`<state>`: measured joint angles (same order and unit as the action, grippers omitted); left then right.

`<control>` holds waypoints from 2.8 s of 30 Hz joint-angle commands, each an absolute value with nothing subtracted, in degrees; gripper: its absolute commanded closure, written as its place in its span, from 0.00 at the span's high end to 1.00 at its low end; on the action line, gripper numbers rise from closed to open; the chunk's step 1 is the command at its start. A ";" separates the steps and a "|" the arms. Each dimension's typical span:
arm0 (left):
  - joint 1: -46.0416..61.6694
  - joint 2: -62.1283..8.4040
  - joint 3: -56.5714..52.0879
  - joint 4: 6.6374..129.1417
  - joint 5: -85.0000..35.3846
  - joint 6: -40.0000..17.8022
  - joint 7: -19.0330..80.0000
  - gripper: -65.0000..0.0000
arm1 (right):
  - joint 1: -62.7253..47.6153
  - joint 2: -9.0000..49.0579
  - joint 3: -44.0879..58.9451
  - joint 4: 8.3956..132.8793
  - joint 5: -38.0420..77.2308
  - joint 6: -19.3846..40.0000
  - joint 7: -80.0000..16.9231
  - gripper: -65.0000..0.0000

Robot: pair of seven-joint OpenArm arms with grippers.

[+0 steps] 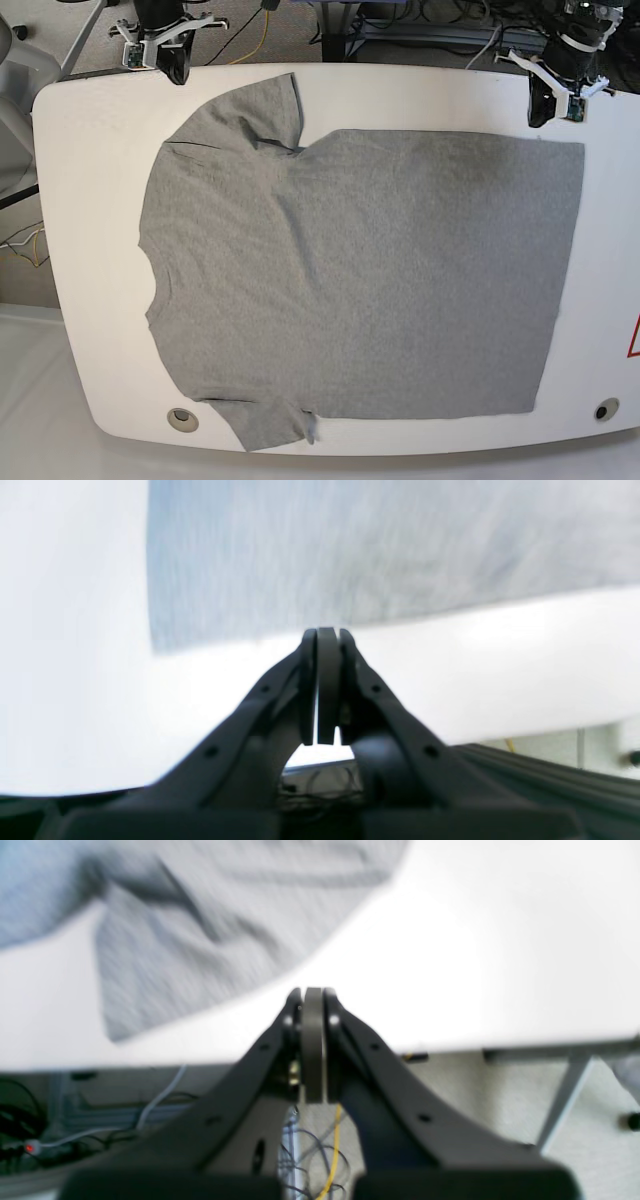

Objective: Fold the T-shirt properly

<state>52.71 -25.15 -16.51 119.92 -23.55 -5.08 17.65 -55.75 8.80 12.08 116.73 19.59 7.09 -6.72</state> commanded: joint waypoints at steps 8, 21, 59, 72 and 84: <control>50.91 -24.35 -17.86 119.74 -35.42 -14.27 16.69 0.00 | -55.88 9.40 12.61 120.75 27.05 7.63 -13.86 0.06; 46.26 -20.84 -13.32 119.22 -32.64 -4.09 10.21 0.49 | -48.01 6.02 12.79 120.47 26.89 12.12 -14.47 0.42; 42.87 -25.14 -18.39 115.46 -32.13 -8.98 16.13 0.59 | -36.32 6.09 17.85 119.01 40.39 15.70 -36.48 0.34; 43.05 -24.29 -18.42 116.34 -32.07 -6.99 16.04 0.59 | -34.19 6.90 26.19 105.70 59.86 16.51 -42.18 0.33; 42.08 -23.51 -20.22 114.34 -32.60 -7.39 18.39 0.59 | -36.48 7.04 25.35 101.32 61.01 16.37 -41.59 0.32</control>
<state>42.02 -23.11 -19.31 114.02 -32.03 -7.09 19.14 -35.66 6.57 25.06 100.68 60.31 15.68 -42.54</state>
